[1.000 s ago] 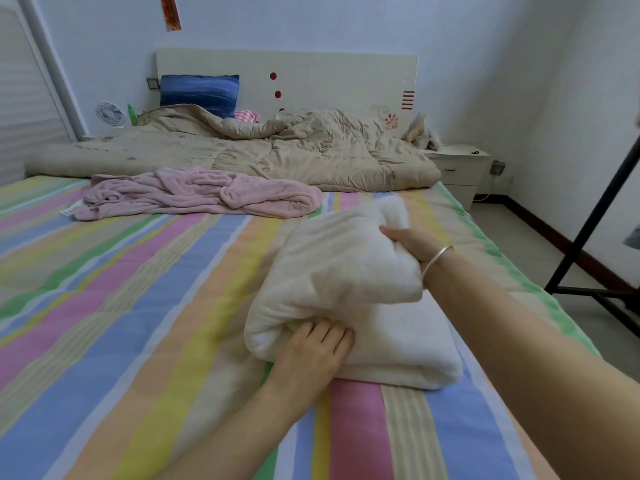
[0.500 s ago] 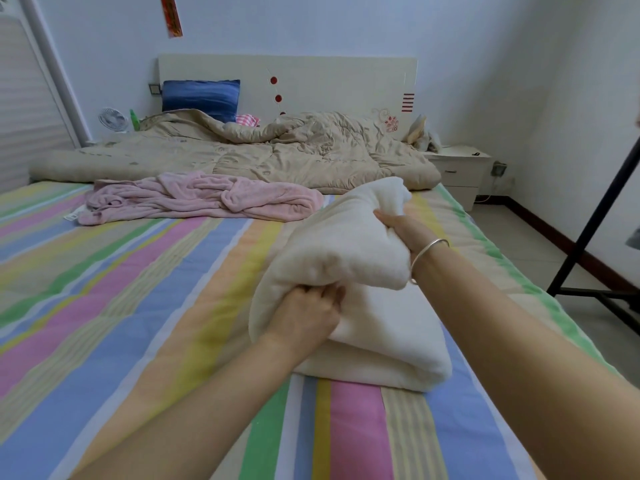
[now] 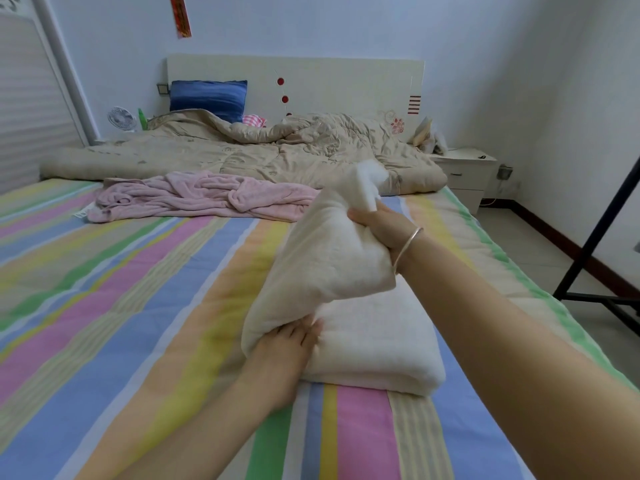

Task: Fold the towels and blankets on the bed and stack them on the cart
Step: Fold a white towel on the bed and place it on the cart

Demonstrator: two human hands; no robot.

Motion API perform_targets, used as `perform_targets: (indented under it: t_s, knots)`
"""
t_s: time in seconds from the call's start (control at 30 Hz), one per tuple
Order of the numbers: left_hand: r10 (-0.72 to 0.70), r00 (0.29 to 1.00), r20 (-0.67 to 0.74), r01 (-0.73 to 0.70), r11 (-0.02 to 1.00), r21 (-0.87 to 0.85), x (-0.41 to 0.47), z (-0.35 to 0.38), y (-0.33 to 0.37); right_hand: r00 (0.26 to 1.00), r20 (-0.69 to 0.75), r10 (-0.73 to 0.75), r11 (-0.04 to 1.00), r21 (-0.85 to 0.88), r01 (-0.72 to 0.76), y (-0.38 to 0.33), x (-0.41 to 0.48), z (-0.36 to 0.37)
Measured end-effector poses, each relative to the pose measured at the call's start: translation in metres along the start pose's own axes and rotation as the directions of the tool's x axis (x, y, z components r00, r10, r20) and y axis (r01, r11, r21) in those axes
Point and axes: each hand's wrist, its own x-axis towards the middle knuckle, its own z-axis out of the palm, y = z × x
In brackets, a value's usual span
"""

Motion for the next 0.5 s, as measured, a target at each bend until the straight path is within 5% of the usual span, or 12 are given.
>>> perform_targets:
  t_s: [0.17, 0.27, 0.33, 0.43, 0.5]
  knots:
    - [-0.003, 0.991, 0.135, 0.013, 0.997, -0.072, -0.004, -0.020, 0.016, 0.991, -0.131, -0.024, 0.990, 0.134, 0.042, 0.028, -0.030, -0.039]
    - [0.006, 0.980, 0.200, 0.020, 0.992, -0.128, -0.002, -0.032, 0.027, 0.934, -0.302, 0.192, 0.965, -0.118, -0.236, 0.095, -0.042, -0.073]
    - [0.084, 0.970, 0.230, -0.006, 0.947, -0.320, -0.002, -0.054, 0.030, 0.891, -0.346, 0.293, 0.918, -0.159, -0.364, 0.126, -0.046, -0.084]
    - [0.021, 0.990, 0.139, 0.079, 0.731, -0.678, 0.008, -0.096, 0.028, 0.879, -0.387, 0.278, 0.933, -0.110, -0.343, 0.132, -0.041, -0.089]
    - [-0.241, 0.971, 0.011, 0.137, 0.513, -0.847, 0.021, -0.111, 0.026, 0.870, -0.426, 0.249, 0.935, -0.128, -0.331, 0.125, -0.039, -0.085]
